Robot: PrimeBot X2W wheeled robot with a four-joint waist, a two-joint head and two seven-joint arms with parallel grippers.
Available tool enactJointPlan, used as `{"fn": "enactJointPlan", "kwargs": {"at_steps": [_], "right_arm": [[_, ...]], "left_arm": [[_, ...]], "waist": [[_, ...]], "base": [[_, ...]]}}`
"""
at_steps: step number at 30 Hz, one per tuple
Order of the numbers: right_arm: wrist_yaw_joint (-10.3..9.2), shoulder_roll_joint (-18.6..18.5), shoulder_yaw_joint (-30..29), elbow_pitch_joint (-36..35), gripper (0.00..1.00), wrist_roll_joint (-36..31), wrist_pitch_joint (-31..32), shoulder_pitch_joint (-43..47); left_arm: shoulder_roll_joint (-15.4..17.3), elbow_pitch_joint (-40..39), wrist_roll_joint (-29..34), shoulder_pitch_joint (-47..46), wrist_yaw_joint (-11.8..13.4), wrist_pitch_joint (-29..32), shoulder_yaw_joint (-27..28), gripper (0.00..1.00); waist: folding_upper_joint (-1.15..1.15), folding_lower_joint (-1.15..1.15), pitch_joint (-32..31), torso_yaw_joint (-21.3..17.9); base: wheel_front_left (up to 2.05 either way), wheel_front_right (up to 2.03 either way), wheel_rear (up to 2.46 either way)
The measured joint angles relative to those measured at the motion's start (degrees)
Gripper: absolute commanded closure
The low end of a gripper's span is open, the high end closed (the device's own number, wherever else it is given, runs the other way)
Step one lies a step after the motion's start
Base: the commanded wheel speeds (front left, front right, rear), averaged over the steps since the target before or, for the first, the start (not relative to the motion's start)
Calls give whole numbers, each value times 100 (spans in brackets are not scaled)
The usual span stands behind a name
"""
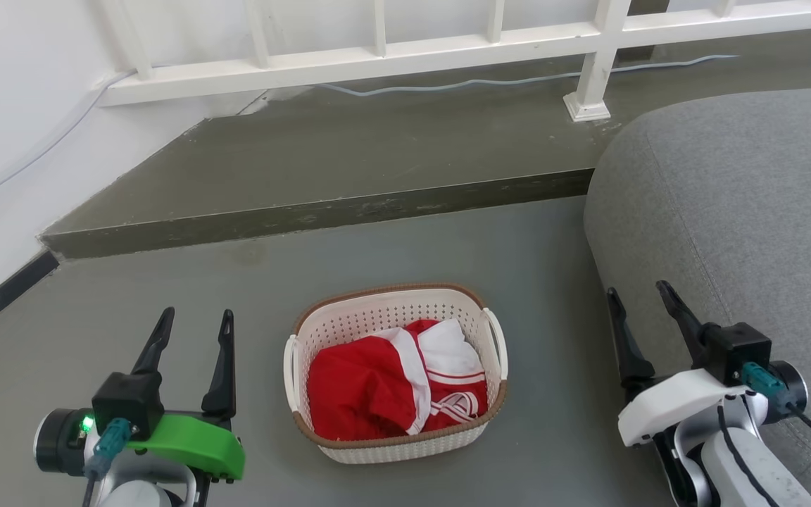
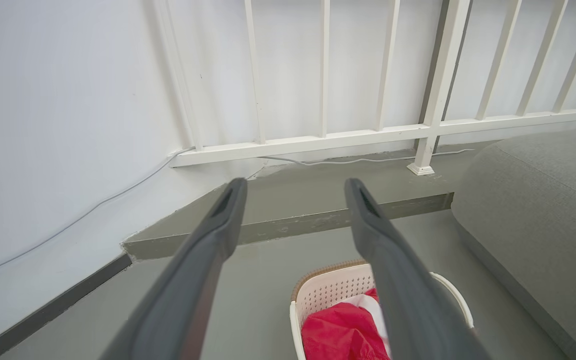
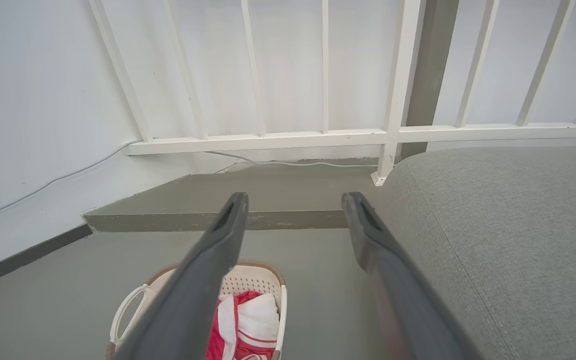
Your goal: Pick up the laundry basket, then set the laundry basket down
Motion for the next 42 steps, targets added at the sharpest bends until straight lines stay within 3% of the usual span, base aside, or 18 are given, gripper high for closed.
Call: {"fn": "enactJointPlan", "kwargs": {"at_steps": [28,42], "right_arm": [[-55,85,-78,35,0,-80,-15,-24],[-55,142,-48,31,0,-99,-15,-185]], "left_arm": [[-145,227,-96,-1,31,-1,114,0],[-142,199,-81,-46,29,-1,82,0]], "waist": [[0,0,118,7],[0,0,543,10]], "base": [[0,0,0],[0,0,0]]}}
